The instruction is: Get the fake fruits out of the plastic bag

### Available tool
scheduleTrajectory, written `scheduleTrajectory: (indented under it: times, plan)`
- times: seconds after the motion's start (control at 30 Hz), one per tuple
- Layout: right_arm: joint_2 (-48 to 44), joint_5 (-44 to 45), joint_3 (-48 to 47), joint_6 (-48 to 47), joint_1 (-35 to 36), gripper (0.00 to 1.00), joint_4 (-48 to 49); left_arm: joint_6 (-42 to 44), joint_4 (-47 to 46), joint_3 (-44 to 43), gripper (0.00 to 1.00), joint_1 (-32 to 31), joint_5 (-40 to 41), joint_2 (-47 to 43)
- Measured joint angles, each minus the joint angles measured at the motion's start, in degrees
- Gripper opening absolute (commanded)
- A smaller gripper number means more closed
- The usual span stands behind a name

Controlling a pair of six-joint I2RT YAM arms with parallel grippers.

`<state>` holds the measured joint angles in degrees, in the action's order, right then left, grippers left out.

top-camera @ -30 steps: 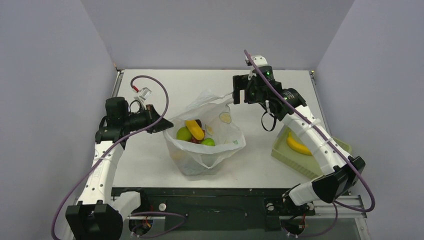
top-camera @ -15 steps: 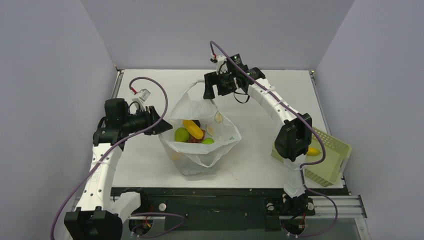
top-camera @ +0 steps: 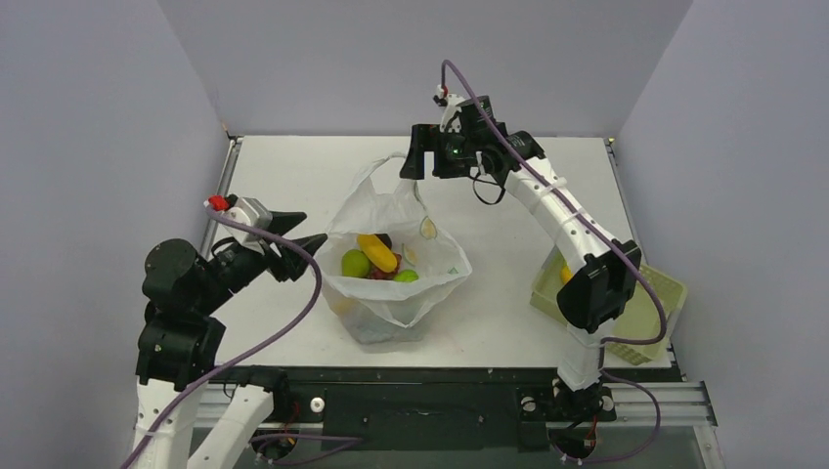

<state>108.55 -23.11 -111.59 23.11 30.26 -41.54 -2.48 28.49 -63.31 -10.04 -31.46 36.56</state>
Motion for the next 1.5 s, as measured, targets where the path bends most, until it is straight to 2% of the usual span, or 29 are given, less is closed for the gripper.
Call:
scheduleTrajectory:
  times: [0.1, 0.17, 0.3, 0.4, 0.57, 0.73, 0.87, 0.93, 0.97, 1.03, 1.1, 1.17, 1.23, 1.27, 1.33, 1.4, 1.5]
  plan:
    - [-2.5, -1.9, -1.3, 0.7, -0.4, 0.87, 0.2, 7.6, -2.8, -0.3, 0.56, -3.2, -0.8, 1.6]
    - [-3.2, -2.9, -1.9, 1.0, -0.4, 0.87, 0.8, 14.4, -2.2, -1.4, 0.58, -7.2, 0.5, 5.9]
    - [-4.9, -4.3, 1.5, 2.0, -0.4, 0.86, 2.8, 27.8, -1.6, -2.3, 0.59, -21.6, 10.9, 16.3]
    - [-6.8, -4.4, 7.0, 3.3, -0.4, 0.86, 3.8, 36.5, -0.2, -2.3, 0.60, -28.2, 17.2, 24.9]
    - [-10.9, -1.7, 16.7, 6.2, -1.6, 0.87, 5.1, 47.0, 2.4, -2.5, 0.61, -29.2, 25.7, 35.8]
    - [-20.4, 3.6, 29.3, 7.6, -6.8, 0.90, 5.9, 52.5, 1.3, -2.7, 0.58, -28.8, 32.0, 40.4]
    - [-28.5, 4.5, 39.8, 8.7, -8.6, 0.91, 8.0, 53.9, 1.0, -5.5, 0.44, -27.9, 36.1, 44.8]
    - [-31.7, 3.3, 44.4, 9.4, -7.3, 0.92, 8.9, 53.5, 1.3, -7.8, 0.28, -27.6, 37.2, 47.0]
    - [-33.0, 2.6, 45.9, 9.7, -6.3, 0.92, 9.0, 52.6, 1.7, -9.4, 0.12, -27.3, 37.4, 48.2]
    - [-34.8, 1.6, 47.8, 10.2, -4.0, 0.92, 9.6, 50.4, 2.8, -13.2, 0.00, -27.0, 37.6, 50.5]
    - [-35.9, 1.3, 48.7, 10.7, -1.4, 0.90, 10.2, 48.1, 3.9, -16.6, 0.00, -26.9, 37.7, 52.1]
    - [-36.7, 2.0, 49.5, 11.1, 1.2, 0.83, 11.3, 44.7, 6.1, -19.8, 0.00, -26.6, 37.4, 53.1]
    - [-37.4, 3.4, 50.9, 11.4, 3.2, 0.61, 11.9, 40.3, 8.7, -22.9, 0.00, -26.3, 36.4, 53.7]
    - [-37.9, 4.5, 52.2, 11.3, 4.9, 0.33, 12.0, 38.5, 10.5, -24.6, 0.00, -26.0, 35.6, 54.1]
    - [-39.0, 6.9, 54.8, 10.5, 7.5, 0.11, 12.3, 33.9, 13.8, -28.8, 0.00, -25.0, 32.8, 55.3]
    - [-40.4, 9.0, 58.0, 10.1, 11.7, 0.08, 12.3, 29.8, 16.0, -31.5, 0.00, -23.8, 29.6, 56.0]
    - [-42.8, 14.8, 63.9, 9.6, 20.7, 0.10, 12.2, 24.3, 18.9, -32.9, 0.00, -21.3, 24.0, 56.2]
